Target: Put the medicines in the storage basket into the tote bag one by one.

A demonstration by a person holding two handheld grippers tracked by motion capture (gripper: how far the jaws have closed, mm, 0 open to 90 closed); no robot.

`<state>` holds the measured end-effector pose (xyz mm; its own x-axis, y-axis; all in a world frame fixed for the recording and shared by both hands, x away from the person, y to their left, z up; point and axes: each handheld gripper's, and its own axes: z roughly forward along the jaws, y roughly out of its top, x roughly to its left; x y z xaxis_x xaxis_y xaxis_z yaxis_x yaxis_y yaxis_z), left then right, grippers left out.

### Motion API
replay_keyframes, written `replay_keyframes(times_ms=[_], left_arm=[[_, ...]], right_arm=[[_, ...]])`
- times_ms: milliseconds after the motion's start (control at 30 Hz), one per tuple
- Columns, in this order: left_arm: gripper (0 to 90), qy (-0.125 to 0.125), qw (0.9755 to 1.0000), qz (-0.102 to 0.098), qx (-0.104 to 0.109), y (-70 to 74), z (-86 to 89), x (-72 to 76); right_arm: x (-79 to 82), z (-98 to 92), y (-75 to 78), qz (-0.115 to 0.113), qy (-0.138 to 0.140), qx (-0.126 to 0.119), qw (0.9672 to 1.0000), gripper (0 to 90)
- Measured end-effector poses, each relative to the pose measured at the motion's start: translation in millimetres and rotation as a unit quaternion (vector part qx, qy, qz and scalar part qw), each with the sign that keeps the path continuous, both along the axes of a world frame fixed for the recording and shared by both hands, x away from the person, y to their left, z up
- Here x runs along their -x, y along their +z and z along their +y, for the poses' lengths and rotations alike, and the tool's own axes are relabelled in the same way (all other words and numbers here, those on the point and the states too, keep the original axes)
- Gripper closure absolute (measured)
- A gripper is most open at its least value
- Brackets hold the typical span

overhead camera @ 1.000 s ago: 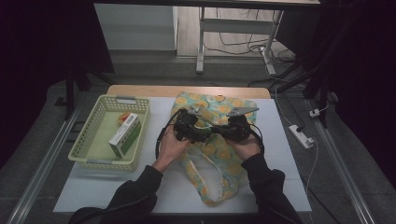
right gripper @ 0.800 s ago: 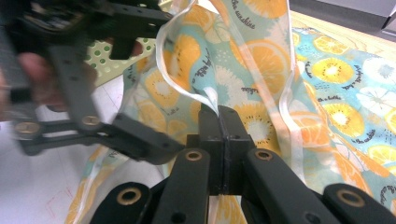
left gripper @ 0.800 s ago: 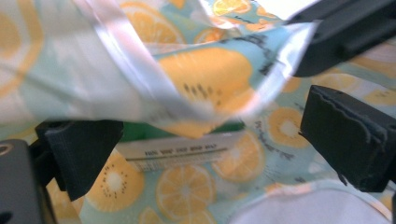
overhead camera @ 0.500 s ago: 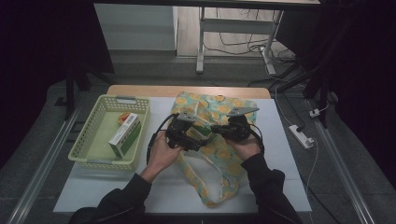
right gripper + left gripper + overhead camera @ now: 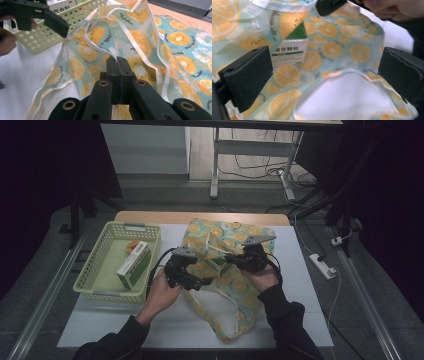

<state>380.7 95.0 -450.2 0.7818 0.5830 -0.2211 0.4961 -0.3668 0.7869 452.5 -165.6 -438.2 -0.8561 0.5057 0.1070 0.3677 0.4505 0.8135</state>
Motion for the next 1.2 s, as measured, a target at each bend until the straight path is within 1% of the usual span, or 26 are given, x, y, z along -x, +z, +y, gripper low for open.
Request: replay_keyframes(times_ms=[67,200,367,467,533,600,667,767,833,867,1033,1067,1133,1200], left_arm=[[0.0,0.003,1.0,-0.005,0.0,-0.2,5.4,3.8],[0.0,0.015,0.9999,-0.002,0.008,-1.0,18.3,7.7],[0.0,0.028,0.9996,-0.003,0.003,0.2,32.9,12.7],[0.0,0.034,0.9994,-0.009,0.001,3.0,40.9,16.0],[0.0,0.038,0.9992,-0.012,0.009,4.6,46.8,17.7],[0.0,0.043,0.999,-0.011,0.011,5.2,52.7,18.9],[0.0,0.049,0.9987,-0.013,0.009,4.8,58.5,20.0],[0.0,0.062,0.998,-0.014,-0.004,4.0,67.4,20.8],[0.0,0.071,0.9974,-0.011,-0.007,2.9,72.7,21.2],[0.0,0.074,0.9971,-0.012,-0.009,2.6,75.3,21.6],[0.0,0.09,0.9958,-0.019,-0.009,2.7,88.2,23.8],[0.0,0.093,0.9954,-0.018,-0.011,2.8,91.1,24.1],[0.0,0.097,0.9951,-0.011,-0.014,2.5,97.1,24.4],[0.0,0.106,0.9941,-0.01,-0.019,2.5,104.2,25.2]], right_arm=[[0.3,0.4,-0.2,0.001,0.0,0.001,1.0,89.3],[0.3,0.1,0.0,0.0,0.0,0.0,1.0,89.3],[0.5,-0.5,0.6,-0.001,0.0,0.001,1.0,89.3],[0.5,-0.9,0.5,-0.001,0.0,0.001,1.0,89.3],[0.6,-1.0,0.7,-0.002,0.0,0.002,1.0,89.3],[0.7,-1.0,0.8,-0.002,-0.001,0.001,1.0,89.3],[1.0,-1.1,1.0,-0.002,0.0,0.001,1.0,89.3],[1.1,-1.3,1.5,-0.003,-0.001,0.001,1.0,89.4],[1.1,-1.7,1.8,-0.004,-0.001,0.002,1.0,89.3],[1.1,-1.9,2.0,-0.005,-0.001,0.002,1.0,89.3],[1.0,-2.7,2.1,-0.005,-0.002,0.001,1.0,89.3],[1.0,-2.7,2.1,-0.005,-0.002,0.002,1.0,89.3],[1.1,-2.7,2.2,-0.005,-0.002,0.002,1.0,89.3],[1.1,-2.6,2.2,-0.006,-0.003,0.001,1.0,89.3]])
